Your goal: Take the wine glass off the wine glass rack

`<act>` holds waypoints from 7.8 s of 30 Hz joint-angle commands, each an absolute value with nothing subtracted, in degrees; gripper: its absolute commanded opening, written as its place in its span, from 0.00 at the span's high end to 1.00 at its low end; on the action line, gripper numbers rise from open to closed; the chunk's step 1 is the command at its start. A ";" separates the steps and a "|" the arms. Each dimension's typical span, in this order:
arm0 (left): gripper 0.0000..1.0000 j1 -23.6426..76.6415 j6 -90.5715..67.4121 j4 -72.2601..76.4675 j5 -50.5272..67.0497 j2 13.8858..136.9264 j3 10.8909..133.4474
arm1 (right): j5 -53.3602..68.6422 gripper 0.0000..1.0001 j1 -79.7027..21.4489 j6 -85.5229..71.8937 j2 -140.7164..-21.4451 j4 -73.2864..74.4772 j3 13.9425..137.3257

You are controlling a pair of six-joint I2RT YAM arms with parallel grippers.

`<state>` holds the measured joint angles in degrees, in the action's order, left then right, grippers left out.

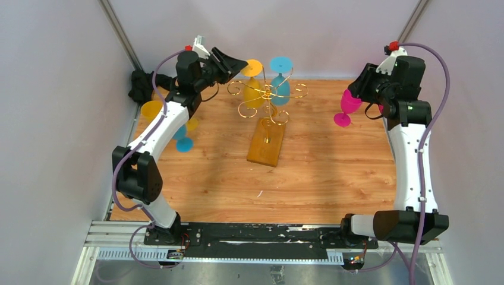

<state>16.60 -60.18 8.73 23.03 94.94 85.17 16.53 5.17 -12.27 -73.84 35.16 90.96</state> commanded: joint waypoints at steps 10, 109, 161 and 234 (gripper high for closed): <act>0.81 17.23 -60.69 10.33 23.65 91.77 83.54 | 15.91 0.60 5.23 -13.00 -70.77 33.10 89.07; 1.00 8.14 -72.38 6.51 26.06 86.57 84.54 | 23.21 0.60 5.23 -15.65 -69.54 29.96 86.29; 1.00 19.07 -118.39 90.23 38.27 94.97 91.22 | 55.36 0.34 -8.30 -105.55 -88.86 -91.40 86.91; 0.89 24.08 -25.49 -41.98 -4.07 73.31 95.66 | -7.12 1.00 -4.21 -7.48 -69.55 55.49 76.15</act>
